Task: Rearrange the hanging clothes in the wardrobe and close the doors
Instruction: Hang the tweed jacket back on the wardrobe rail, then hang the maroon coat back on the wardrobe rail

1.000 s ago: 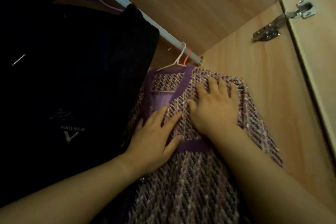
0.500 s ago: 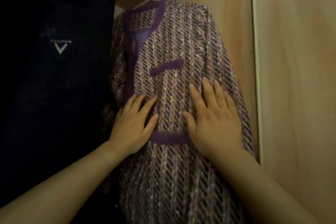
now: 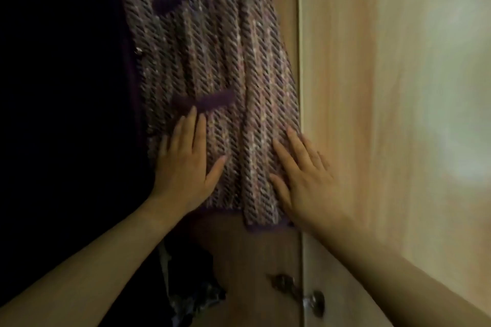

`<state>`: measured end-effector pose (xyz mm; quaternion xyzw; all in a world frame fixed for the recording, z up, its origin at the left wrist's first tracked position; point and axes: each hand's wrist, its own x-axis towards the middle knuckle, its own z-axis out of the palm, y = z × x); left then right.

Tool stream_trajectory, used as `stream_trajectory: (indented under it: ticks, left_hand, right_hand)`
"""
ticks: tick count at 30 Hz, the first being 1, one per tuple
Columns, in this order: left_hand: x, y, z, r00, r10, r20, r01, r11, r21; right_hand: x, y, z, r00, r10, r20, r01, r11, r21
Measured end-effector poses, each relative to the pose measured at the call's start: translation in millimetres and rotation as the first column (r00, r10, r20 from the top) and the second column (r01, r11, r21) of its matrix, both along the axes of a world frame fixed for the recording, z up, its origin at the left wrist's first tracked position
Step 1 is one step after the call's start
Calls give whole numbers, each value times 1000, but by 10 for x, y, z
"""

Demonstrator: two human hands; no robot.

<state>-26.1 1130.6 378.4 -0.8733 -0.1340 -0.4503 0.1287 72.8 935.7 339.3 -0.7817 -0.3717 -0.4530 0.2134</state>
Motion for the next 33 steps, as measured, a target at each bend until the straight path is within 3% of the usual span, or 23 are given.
stream_trajectory:
  ticks: [5,9,14,19,23,28,33]
  left_hand:
    - [-142,-441,-399,988,-110,-105,114,993,36]
    - [-261,-931,-970,952,-277,-128,260,956,-133]
    - [-423,-1690,-1759,840,-488,-236,400,852,-337]
    - [-513,-2735,-2421,638,-611,-468,509,791,-340]
    - [-666,-3858,-2966,418,-695,-585,623,688,-372]
    - [-1067,-5403,-3469,154,-818,-555,661,503,-557]
    - [-1410,-6824,-3707,-82,-879,-470,642,314,-699]
  right_hand:
    - [-398,-515,-526,965,-133,-226,122,991,-62]
    - [-706,-1126,-1004,923,-241,-299,223,970,-93]
    - [-1136,-2026,-1697,867,-320,-382,290,948,-134]
    - [-1711,-3081,-2395,746,-455,-487,421,888,-186]
    - [-2319,-4097,-2851,568,-579,-585,553,795,-250]
    - [-3080,-5426,-3206,301,-675,-674,671,652,-353]
    - [-3771,-6390,-3447,70,-656,-752,757,526,-388]
